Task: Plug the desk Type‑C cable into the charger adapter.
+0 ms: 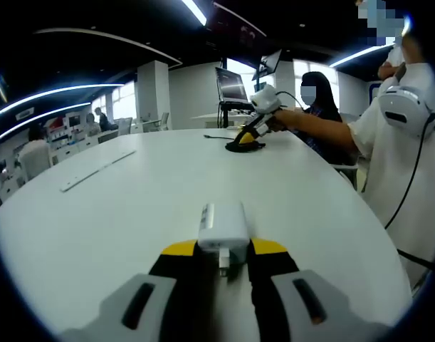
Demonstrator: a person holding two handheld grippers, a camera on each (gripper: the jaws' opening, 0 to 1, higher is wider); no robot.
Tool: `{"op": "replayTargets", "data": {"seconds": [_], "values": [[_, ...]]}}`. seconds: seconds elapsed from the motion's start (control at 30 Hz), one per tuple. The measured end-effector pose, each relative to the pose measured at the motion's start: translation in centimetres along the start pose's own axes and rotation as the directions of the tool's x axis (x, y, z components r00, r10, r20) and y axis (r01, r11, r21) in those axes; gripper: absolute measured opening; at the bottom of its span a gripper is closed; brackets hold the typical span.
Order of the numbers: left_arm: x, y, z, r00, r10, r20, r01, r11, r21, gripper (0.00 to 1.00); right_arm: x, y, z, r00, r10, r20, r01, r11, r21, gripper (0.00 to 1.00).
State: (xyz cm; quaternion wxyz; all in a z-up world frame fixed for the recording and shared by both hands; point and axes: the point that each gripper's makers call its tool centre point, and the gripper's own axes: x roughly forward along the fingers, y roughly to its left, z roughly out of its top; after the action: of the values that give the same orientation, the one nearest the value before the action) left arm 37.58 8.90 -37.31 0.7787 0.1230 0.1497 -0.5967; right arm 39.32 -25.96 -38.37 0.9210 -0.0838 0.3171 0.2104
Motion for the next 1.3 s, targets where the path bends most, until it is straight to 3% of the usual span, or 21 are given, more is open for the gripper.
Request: {"op": "replayTargets", "data": {"seconds": [0.33, 0.73, 0.83, 0.97, 1.3], "values": [[0.0, 0.0, 0.0, 1.000, -0.001, 0.001, 0.001, 1.000, 0.000, 0.25, 0.0, -0.1, 0.1, 0.999, 0.037, -0.001, -0.037, 0.999, -0.004, 0.17], [-0.1, 0.3, 0.0, 1.000, -0.001, 0.001, 0.001, 1.000, -0.001, 0.25, 0.2, 0.2, 0.2, 0.996, 0.088, -0.018, -0.089, 0.993, -0.077, 0.13], [-0.1, 0.2, -0.1, 1.000, -0.001, 0.001, 0.001, 1.000, 0.000, 0.25, 0.3, 0.7, 0.4, 0.991, 0.136, -0.020, -0.137, 0.982, -0.133, 0.13], [-0.1, 0.2, -0.1, 1.000, -0.001, 0.001, 0.001, 1.000, -0.001, 0.25, 0.4, 0.6, 0.4, 0.987, 0.159, -0.022, -0.161, 0.979, -0.127, 0.12], [0.0, 0.2, -0.1, 1.000, -0.001, 0.001, 0.001, 1.000, 0.001, 0.25, 0.2, 1.4, 0.3, 0.968, 0.248, -0.044, -0.251, 0.940, -0.230, 0.12]]}}
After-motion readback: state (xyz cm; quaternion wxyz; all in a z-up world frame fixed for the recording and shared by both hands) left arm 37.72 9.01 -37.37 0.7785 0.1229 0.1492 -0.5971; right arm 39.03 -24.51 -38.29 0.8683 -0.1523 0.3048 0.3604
